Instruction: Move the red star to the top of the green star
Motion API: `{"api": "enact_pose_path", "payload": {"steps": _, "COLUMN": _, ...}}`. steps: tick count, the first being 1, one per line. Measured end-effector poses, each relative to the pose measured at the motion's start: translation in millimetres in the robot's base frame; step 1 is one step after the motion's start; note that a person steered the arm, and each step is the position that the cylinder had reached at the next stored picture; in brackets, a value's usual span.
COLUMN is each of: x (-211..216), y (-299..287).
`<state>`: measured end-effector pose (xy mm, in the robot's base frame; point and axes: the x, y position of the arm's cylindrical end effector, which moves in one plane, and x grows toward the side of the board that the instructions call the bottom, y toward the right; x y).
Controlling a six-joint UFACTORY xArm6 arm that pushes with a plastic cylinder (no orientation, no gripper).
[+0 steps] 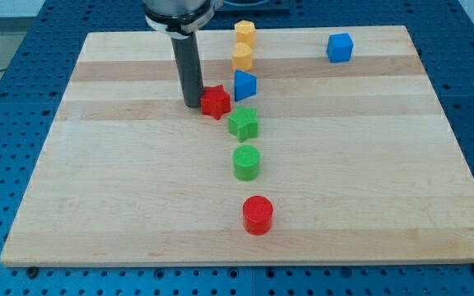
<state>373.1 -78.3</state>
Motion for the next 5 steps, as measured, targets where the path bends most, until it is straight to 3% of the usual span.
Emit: {"api": "enact_pose_path", "payload": {"steps": 5, "x": 8, "y": 44}}
